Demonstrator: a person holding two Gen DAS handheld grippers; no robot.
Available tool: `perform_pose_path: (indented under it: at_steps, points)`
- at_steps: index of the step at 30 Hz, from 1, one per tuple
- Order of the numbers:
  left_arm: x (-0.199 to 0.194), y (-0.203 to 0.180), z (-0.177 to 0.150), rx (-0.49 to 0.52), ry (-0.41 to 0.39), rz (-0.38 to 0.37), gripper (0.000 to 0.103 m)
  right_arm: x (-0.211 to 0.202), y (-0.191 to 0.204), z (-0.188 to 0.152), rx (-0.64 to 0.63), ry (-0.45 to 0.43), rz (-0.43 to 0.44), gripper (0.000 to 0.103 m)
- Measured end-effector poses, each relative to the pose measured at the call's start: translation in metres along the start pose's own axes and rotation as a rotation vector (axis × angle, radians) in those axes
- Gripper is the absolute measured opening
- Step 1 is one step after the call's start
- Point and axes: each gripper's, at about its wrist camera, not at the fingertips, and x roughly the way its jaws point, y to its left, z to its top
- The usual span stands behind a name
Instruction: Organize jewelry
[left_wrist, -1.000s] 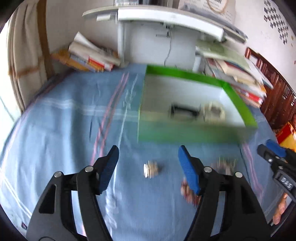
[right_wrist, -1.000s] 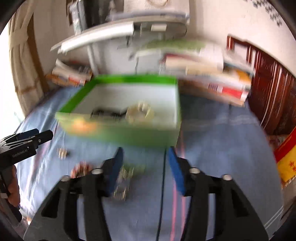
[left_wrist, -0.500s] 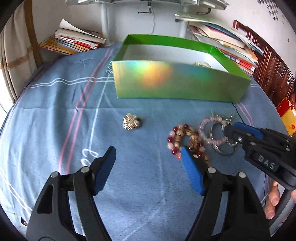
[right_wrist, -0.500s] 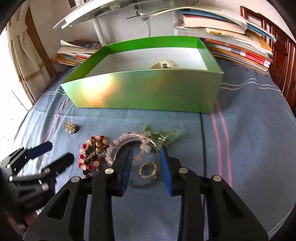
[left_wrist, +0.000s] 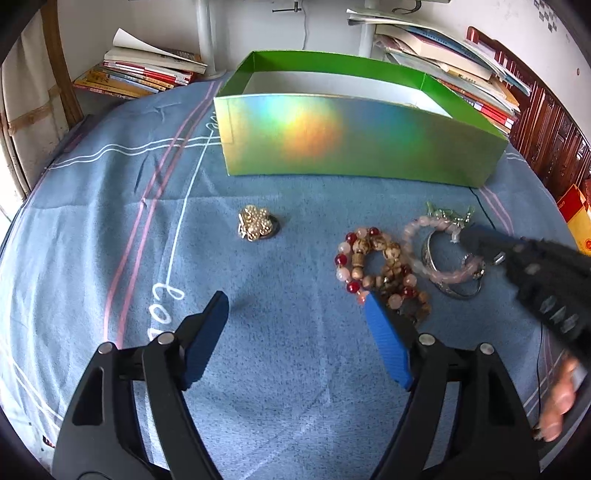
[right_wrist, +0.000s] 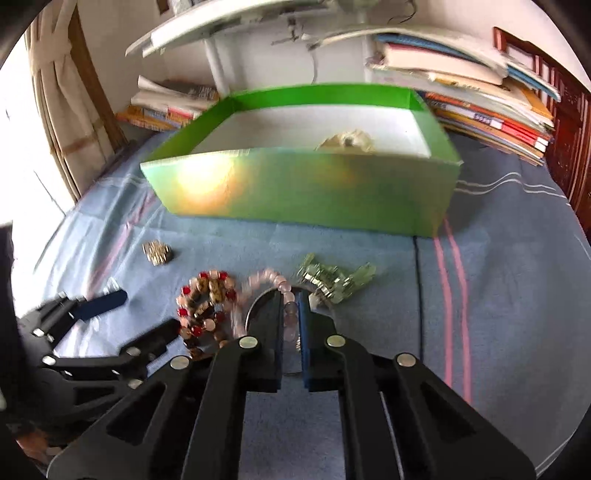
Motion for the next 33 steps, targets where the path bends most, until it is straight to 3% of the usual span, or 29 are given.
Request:
perform_pose_path:
  at_steps: [3, 7, 12, 16, 21, 23, 24, 28, 33]
  points:
    - [0.001, 0.000, -0.001, 0.003, 0.003, -0.002, 0.076, -0.021, -0.013, 0.004, 0.043, -0.053, -0.010, 0.008]
    - [0.000, 0.000, -0.001, -0.002, -0.001, -0.006, 0.076, -0.047, -0.038, 0.001, 0.089, -0.118, -0.091, 0.007]
    - [-0.007, 0.000, 0.002, -0.017, -0.035, -0.033, 0.076, -0.044, -0.063, -0.011, 0.142, -0.089, -0.149, 0.007]
    - [-0.017, -0.016, 0.003, 0.032, -0.078, -0.075, 0.076, -0.030, -0.074, -0.022, 0.185, -0.040, -0.167, 0.008]
    - [-0.019, -0.038, 0.004, 0.107, -0.095, -0.104, 0.076, -0.021, -0.081, -0.028, 0.209, -0.025, -0.172, 0.016]
    - [-0.015, -0.047, 0.005, 0.126, -0.088, -0.101, 0.076, -0.021, -0.081, -0.029, 0.208, -0.026, -0.172, 0.025]
    - [-0.013, -0.049, 0.005, 0.131, -0.086, -0.098, 0.073, -0.021, -0.080, -0.029, 0.208, -0.027, -0.171, 0.027]
    - [-0.004, -0.048, 0.005, 0.113, -0.055, -0.130, 0.035, -0.019, -0.083, -0.028, 0.212, -0.023, -0.168, 0.029]
    - [-0.008, -0.035, 0.010, 0.077, -0.049, -0.167, 0.011, -0.018, -0.086, -0.032, 0.220, -0.017, -0.170, 0.029]
